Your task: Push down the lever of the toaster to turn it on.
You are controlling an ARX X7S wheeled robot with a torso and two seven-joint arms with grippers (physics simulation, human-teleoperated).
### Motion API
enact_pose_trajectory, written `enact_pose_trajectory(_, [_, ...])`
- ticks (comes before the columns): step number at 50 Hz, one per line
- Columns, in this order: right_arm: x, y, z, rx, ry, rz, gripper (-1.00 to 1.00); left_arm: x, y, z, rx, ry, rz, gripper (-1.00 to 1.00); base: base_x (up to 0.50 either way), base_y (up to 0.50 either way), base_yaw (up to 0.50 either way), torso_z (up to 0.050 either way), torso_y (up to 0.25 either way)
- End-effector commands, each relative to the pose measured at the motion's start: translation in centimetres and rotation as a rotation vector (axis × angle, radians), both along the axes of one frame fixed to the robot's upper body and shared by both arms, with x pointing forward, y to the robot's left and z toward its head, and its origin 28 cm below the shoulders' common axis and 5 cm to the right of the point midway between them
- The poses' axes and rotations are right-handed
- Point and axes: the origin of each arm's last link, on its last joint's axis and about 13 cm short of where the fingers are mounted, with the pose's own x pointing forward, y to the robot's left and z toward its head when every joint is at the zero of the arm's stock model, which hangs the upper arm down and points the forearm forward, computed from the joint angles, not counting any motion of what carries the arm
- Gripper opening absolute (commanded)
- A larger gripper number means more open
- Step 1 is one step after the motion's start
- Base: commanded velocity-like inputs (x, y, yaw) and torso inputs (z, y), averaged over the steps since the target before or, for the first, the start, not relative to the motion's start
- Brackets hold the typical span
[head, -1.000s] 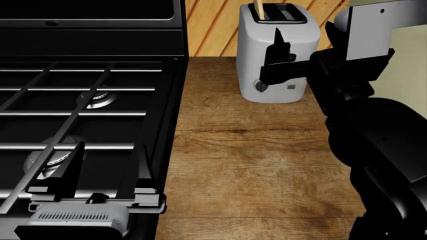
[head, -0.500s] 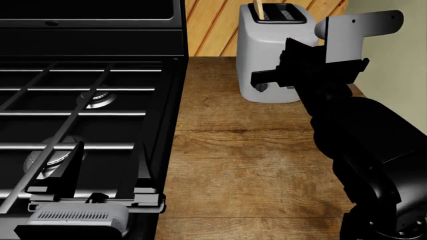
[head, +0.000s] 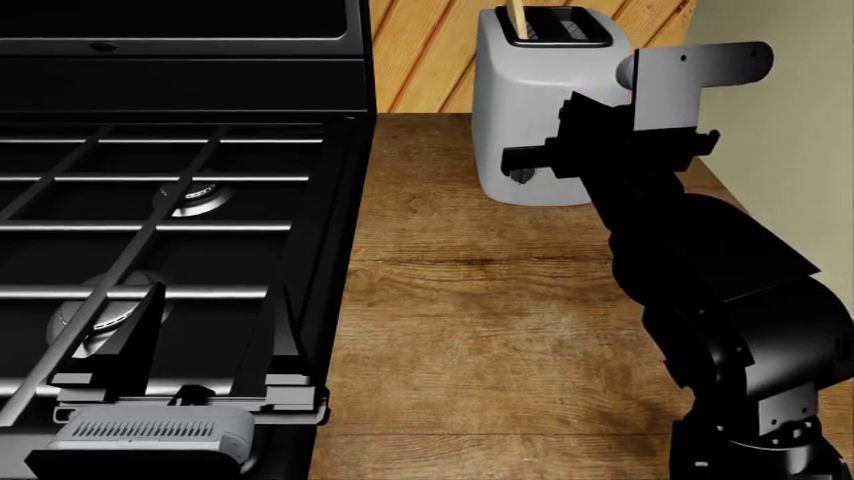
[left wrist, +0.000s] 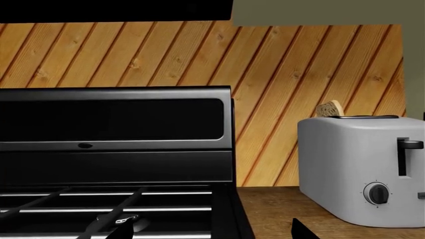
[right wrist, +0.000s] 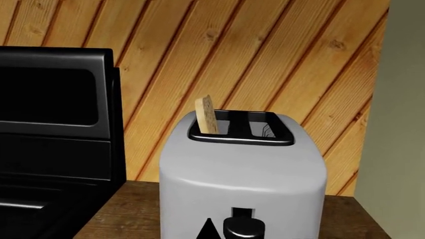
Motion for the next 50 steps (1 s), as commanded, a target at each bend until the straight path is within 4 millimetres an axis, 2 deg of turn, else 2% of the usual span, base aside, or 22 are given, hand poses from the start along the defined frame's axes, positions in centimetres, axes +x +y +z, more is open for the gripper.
enact_pose_trajectory(1, [0.7, -0.2, 0.0, 0.001, 0.01, -0.026, -1.0, 0.2, 0.5, -0.9, 0.009, 0.049, 0.023, 1.0, 0.0, 0.0, 0.0, 0.0, 0.0])
enact_pose_trajectory(25, [2.8, -0.4, 0.1, -0.049, 0.038, -0.086, -1.0, 0.2, 0.6, -0.8, 0.005, 0.048, 0.026, 1.0, 0.0, 0.0, 0.0, -0.001, 0.0])
enact_pose_trajectory(50, [3.1, -0.2, -0.1, -0.06, 0.057, -0.087, -1.0, 0.2, 0.7, -0.8, 0.003, 0.046, 0.028, 1.0, 0.0, 0.0, 0.0, -0.001, 0.0])
